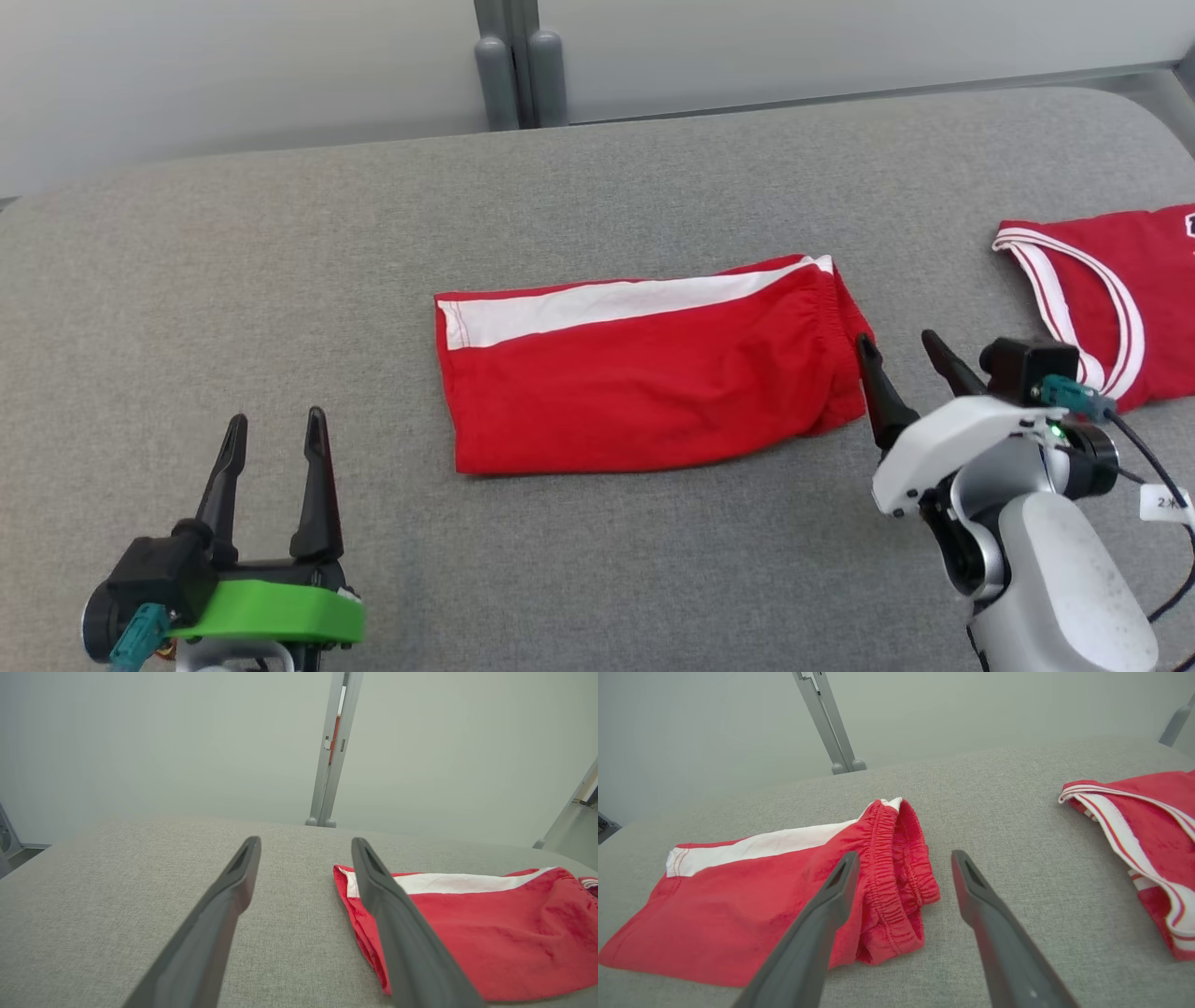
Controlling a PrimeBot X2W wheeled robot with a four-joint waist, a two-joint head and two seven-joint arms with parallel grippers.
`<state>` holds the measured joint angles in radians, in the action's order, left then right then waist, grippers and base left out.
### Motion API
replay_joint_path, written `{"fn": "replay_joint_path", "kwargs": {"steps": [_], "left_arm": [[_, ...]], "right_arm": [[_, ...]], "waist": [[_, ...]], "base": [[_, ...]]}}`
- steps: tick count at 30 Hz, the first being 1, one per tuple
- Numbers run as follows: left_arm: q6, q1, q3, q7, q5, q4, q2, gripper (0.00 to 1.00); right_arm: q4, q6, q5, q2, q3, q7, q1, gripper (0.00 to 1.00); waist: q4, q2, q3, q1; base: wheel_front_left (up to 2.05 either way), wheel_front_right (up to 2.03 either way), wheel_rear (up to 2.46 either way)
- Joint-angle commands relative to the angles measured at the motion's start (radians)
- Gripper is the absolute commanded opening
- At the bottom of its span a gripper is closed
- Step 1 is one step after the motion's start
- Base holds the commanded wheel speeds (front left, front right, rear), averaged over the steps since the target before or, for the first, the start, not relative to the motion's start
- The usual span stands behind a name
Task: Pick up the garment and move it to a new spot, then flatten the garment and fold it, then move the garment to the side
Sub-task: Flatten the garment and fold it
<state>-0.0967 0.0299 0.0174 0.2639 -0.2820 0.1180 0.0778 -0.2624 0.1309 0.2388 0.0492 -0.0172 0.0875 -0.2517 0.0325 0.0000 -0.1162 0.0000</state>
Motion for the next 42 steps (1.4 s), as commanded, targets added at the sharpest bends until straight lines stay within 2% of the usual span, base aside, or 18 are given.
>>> {"fn": "replay_joint_path", "kwargs": {"steps": [1, 4, 9, 21, 32, 38, 42], "left_arm": [[-0.009, -0.027, -0.015, 0.000, 0.020, -0.010, -0.004, 1.00], [-0.021, -0.057, -0.032, 0.000, 0.029, -0.021, -0.018, 1.00], [-0.031, -0.076, -0.030, 0.000, 0.029, -0.017, -0.024, 1.00], [-0.035, -0.077, -0.003, 0.000, -0.001, -0.015, -0.027, 1.00], [-0.035, -0.047, 0.013, 0.000, -0.004, -0.030, -0.026, 1.00], [-0.034, -0.040, 0.017, 0.000, 0.002, -0.031, -0.026, 1.00], [-0.034, -0.039, 0.020, 0.000, 0.003, -0.028, -0.026, 1.00]], "right_arm": [[-0.011, -0.001, -0.009, 0.002, 0.008, 0.028, -0.032, 1.00], [-0.059, -0.001, -0.013, 0.004, 0.034, 0.108, -0.097, 1.00], [-0.169, 0.000, -0.084, 0.003, 0.101, 0.217, -0.186, 1.00], [-0.346, -0.001, -0.224, 0.003, 0.247, 0.372, -0.275, 1.00], [-0.417, -0.001, -0.231, 0.004, 0.296, 0.321, -0.320, 1.00], [-0.355, -0.001, -0.201, 0.003, 0.295, 0.271, -0.342, 1.00], [-0.288, -0.001, -0.160, 0.003, 0.268, 0.283, -0.322, 1.00]], "waist": [[-0.029, 0.0000, 0.010, 0.0000], [-0.055, 0.0000, 0.012, 0.0000], [-0.100, 0.0000, 0.013, 0.0000], [-0.140, 0.0000, 0.003, 0.0000], [-0.151, 0.0000, -0.040, 0.0000], [-0.141, 0.0000, -0.045, 0.0000], [-0.130, 0.0000, -0.038, 0.0000]], "base": [[0.00, 0.00, 0.00], [0.00, 0.00, 0.00], [0.00, 0.00, 0.00], [0.00, 0.00, 0.00], [0.00, 0.00, 0.00], [0.00, 0.00, 0.00], [0.00, 0.00, 0.00]]}}
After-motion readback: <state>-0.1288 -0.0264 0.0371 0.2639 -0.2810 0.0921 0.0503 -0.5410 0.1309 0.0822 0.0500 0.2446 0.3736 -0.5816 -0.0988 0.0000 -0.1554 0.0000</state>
